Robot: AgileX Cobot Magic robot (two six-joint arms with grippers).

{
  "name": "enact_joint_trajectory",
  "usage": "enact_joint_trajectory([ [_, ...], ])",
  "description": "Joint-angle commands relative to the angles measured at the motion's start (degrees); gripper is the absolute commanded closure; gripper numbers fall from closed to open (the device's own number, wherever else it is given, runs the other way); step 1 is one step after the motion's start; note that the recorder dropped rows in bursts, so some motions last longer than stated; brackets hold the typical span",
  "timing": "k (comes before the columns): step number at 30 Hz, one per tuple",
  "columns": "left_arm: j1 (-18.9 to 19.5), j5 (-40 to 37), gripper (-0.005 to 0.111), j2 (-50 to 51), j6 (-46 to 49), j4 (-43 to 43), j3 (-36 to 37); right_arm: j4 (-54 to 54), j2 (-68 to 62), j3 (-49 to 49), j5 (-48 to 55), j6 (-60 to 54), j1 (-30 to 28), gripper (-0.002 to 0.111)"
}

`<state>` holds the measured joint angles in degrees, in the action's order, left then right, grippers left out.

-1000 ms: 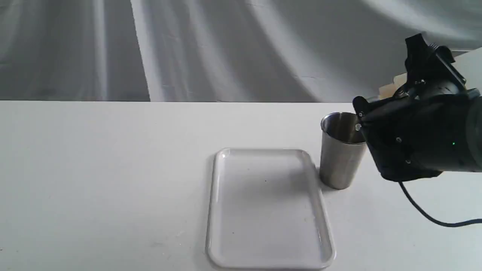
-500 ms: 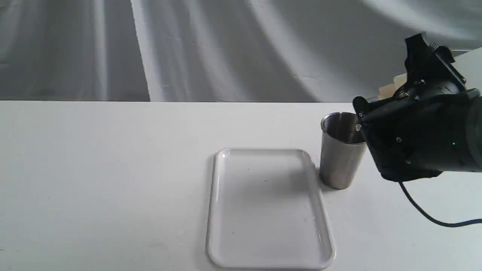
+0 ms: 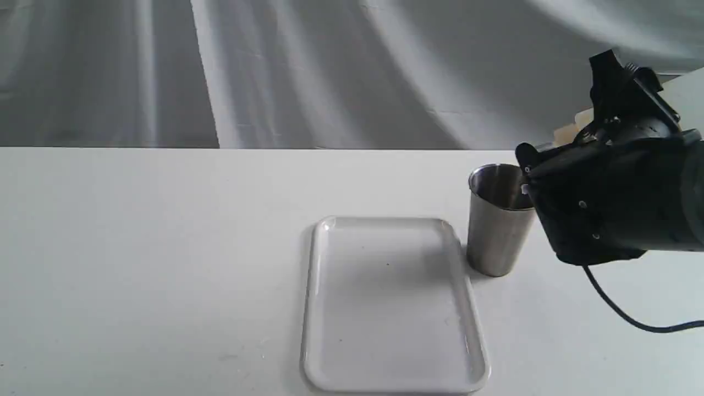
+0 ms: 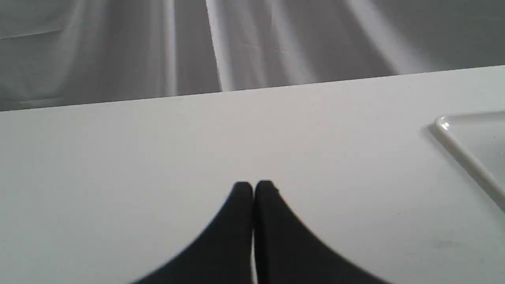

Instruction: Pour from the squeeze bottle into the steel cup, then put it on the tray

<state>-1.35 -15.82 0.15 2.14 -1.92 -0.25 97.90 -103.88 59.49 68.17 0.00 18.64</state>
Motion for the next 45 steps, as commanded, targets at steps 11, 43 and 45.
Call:
enact_joint_trajectory([
  [11, 0.09, 0.6, 0.107, -0.15, -0.05, 0.04, 0.25, 2.04, 0.91, 0.32, 1.79, 13.09, 0.06, 0.092],
  [43, 0.09, 0.6, 0.107, -0.15, -0.05, 0.04, 0.25, 1.89, 13.83, 0.32, 1.79, 69.92, 0.06, 0.092],
  [45, 0.09, 0.6, 0.107, -0.15, -0.19, 0.04, 0.25, 1.89, 15.33, 0.32, 1.79, 71.7, 0.06, 0.092],
])
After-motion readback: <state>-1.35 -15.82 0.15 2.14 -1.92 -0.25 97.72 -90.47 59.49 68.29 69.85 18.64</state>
